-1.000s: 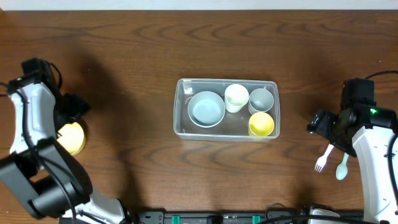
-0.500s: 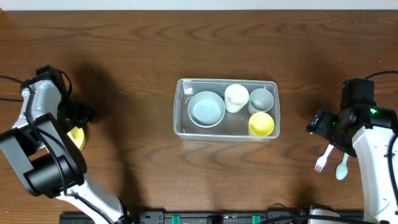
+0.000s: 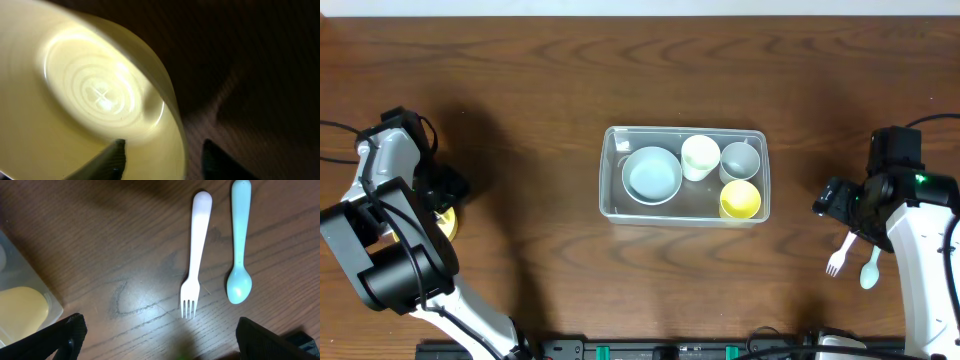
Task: Pack container
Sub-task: 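Lower the left gripper and grasp the yellow bowl rim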
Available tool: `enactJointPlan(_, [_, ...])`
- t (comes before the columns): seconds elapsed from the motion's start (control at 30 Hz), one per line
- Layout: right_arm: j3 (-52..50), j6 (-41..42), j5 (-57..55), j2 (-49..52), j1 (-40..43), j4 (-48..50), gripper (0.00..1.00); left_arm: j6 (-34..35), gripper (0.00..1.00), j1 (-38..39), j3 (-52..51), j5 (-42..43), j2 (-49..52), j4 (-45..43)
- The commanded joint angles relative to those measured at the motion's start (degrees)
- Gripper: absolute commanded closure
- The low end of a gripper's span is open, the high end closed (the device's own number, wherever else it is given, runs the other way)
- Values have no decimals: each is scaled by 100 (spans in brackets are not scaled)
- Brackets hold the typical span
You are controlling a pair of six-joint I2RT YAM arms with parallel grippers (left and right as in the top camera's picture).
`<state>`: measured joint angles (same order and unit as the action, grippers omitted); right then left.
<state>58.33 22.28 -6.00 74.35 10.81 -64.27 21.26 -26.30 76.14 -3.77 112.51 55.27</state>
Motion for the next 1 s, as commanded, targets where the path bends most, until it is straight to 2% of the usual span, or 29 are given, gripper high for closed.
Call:
enactJointPlan(0.0, [-11, -72, -15, -9, 44, -4, 3, 24, 60, -2, -22, -37, 52, 26])
enactJointPlan(0.47, [-11, -74, -15, -9, 44, -7, 3, 24, 81, -2, -22, -37, 52, 26])
enactJointPlan(0.53, [-11, -74, -15, -9, 44, -7, 4, 24, 88, -2, -22, -37, 52, 26])
enactJointPlan(0.6, [-11, -74, -15, -9, 44, -4, 3, 24, 89, -2, -22, -35, 52, 28])
enactJointPlan(0.7, [-11, -74, -15, -9, 44, -4, 3, 24, 94, -2, -22, -35, 52, 26])
enactJointPlan(0.97, [-11, -74, -15, -9, 44, -7, 3, 31, 94, 2, -15, -33, 39, 37])
